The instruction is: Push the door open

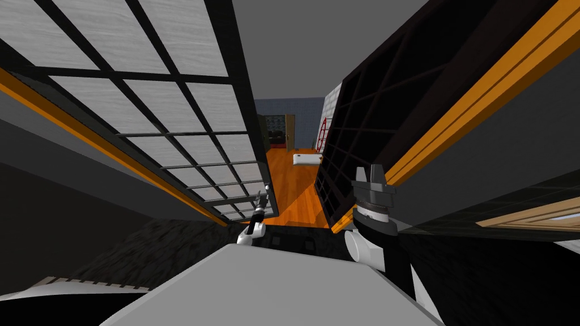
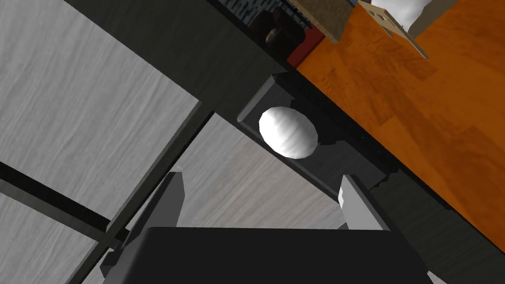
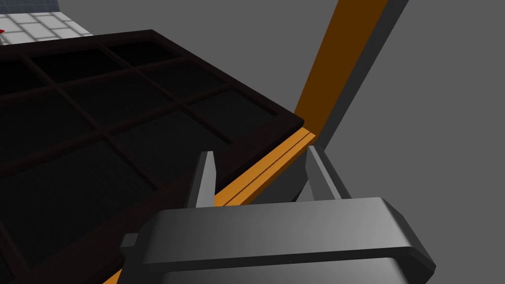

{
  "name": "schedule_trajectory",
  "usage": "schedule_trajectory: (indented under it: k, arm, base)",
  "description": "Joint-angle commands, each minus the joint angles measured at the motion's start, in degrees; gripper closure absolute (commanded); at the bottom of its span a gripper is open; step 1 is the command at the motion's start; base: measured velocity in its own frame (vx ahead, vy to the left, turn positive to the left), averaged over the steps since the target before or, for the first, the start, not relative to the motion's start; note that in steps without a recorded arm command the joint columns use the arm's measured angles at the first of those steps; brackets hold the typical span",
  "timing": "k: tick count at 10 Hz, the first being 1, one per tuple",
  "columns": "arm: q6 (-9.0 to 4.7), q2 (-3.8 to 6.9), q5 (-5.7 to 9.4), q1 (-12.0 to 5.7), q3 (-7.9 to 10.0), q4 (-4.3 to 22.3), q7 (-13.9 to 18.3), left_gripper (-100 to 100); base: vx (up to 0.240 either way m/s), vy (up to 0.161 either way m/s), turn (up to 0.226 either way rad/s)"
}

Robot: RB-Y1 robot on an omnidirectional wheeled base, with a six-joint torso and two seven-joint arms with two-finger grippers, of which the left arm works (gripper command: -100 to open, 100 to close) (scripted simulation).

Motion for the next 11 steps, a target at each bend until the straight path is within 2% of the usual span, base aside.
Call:
schedule_trajectory:
  k: [1,3,4,5,6,8,9,10,11]
  arm:
    - [0.00,0.00,0.40,-0.10,-0.23,0.1,1.7,-100]
    - [-0.03,-0.02,1.93,-0.46,-1.15,0.5,5.4,-100]
    - [-0.03,-0.02,1.93,-0.46,-1.15,0.5,6.4,-100]
    - [-0.05,-0.03,2.70,-0.64,-1.60,0.7,8.4,-100]
    - [-0.05,-0.03,2.70,-0.64,-1.60,0.7,8.7,-100]
    - [-0.08,-0.06,4.15,-0.98,-2.46,1.1,12.5,-100]
    - [-0.08,-0.06,4.15,-0.98,-2.46,1.1,13.4,-100]
    - [-0.09,-0.07,4.87,-1.15,-2.89,1.2,15.5,-100]
    - [-0.09,-0.07,4.87,-1.15,-2.89,1.2,15.7,-100]
  base:
    - [-0.019,-0.003,-0.003]
    - [-0.029,-0.002,-0.004]
    - [-0.027,-0.003,-0.003]
    - [-0.028,-0.002,-0.003]
    - [-0.021,-0.001,-0.002]
    - [-0.029,-0.003,-0.004]
    - [-0.029,-0.002,-0.002]
    - [-0.027,-0.001,-0.003]
    - [-0.019,-0.001,-0.002]
